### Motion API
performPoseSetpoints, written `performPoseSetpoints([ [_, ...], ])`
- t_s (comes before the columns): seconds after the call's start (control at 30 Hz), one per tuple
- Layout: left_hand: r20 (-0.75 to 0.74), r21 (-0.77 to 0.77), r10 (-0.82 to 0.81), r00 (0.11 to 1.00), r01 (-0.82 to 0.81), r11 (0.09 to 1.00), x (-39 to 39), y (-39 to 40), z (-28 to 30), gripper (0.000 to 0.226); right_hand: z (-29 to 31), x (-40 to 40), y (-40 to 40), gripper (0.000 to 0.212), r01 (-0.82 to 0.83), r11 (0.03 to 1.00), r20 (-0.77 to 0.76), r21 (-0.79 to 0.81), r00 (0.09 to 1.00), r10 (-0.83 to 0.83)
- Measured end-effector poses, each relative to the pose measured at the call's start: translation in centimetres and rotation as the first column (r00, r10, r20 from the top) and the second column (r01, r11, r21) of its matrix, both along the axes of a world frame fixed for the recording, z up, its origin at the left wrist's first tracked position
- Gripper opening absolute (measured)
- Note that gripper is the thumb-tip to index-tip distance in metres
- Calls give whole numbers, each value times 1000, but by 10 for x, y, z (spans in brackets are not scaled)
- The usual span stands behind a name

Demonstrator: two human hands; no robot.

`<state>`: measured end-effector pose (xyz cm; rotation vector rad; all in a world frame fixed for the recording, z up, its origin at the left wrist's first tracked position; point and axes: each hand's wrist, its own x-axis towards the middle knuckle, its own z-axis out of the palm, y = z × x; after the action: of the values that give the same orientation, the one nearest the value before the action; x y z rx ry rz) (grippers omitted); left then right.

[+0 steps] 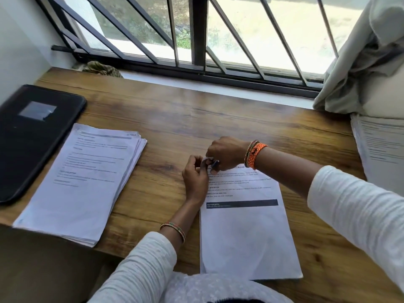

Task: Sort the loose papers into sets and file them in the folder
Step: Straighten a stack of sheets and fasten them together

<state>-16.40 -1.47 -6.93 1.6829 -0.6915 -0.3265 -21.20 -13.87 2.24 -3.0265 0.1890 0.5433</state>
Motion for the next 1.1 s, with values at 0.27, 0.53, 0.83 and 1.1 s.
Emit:
performPoseSetpoints([
  [0.27,-49,-10,7,999,-7,1000,3,-2,-2,13,-6,0,1,13,152,956,41,250,985,-167],
  [0.53,-48,50,28,998,-26,998,5,-5,-1,18,-16,-2,3,23,151,964,130,220,975,-182],
  [0.83,-196,183,-110,974,146,972,5,4,12,18,-28,-107,-21,47,794,498,391,348,360,-847],
  [1.1,-248,187,60,967,-13,982,82,36,48,15,-16,-119,62,18,436,-103,-281,894,367,-887],
])
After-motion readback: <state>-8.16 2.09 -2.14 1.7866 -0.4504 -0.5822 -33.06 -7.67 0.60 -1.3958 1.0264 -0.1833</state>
